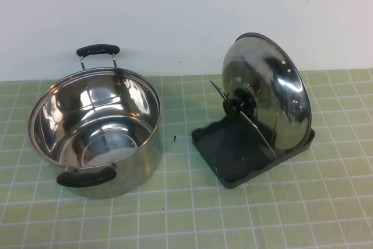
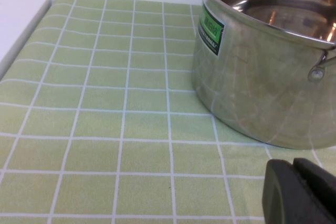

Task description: Put pot lid on rack

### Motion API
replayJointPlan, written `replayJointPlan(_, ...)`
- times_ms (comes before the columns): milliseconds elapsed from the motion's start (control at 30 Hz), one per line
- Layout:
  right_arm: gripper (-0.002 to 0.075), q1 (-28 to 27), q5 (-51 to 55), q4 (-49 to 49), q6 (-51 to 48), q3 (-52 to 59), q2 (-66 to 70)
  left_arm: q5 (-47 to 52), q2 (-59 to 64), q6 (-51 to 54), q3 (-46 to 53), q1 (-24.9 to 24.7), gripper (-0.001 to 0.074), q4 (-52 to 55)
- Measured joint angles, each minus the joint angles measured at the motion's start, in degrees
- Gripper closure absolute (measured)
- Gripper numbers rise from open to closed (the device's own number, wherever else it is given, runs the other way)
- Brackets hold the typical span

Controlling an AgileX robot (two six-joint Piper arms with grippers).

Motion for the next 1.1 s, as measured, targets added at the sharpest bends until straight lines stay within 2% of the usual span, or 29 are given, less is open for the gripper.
replayJointPlan(100, 0.0726, 0.0, 0.0, 0.0, 0.0, 0.0, 0.0, 0.0, 0.0, 0.0, 0.0, 0.0, 0.0738, 0.0)
replayJointPlan(300, 0.0726, 3.6, -0.7, 0.0, 0.0, 0.7, -0.7, 0.0, 0.0, 0.1, 0.0, 0.0, 0.0737, 0.0)
replayJointPlan(467, 0.0726, 3.2, -8.3, -0.9, 0.1, 6.5, -2.7, 0.0, 0.0, 0.1, 0.0, 0.0, 0.0738, 0.0)
replayJointPlan(600, 0.0726, -0.6, -11.8, -3.9, 4.7, 11.3, -8.7, 0.0, 0.0, 0.1, 0.0, 0.0, 0.0737, 0.0)
replayJointPlan(833, 0.0726, -11.0, -12.2, -12.8, 18.1, 17.1, -21.3, 0.0, 0.0, 0.1, 0.0, 0.0, 0.0738, 0.0)
replayJointPlan(1100, 0.0726, -19.4, -8.1, -17.6, 26.0, 19.4, -23.6, 0.0, 0.0, 0.1, 0.0, 0.0, 0.0738, 0.0)
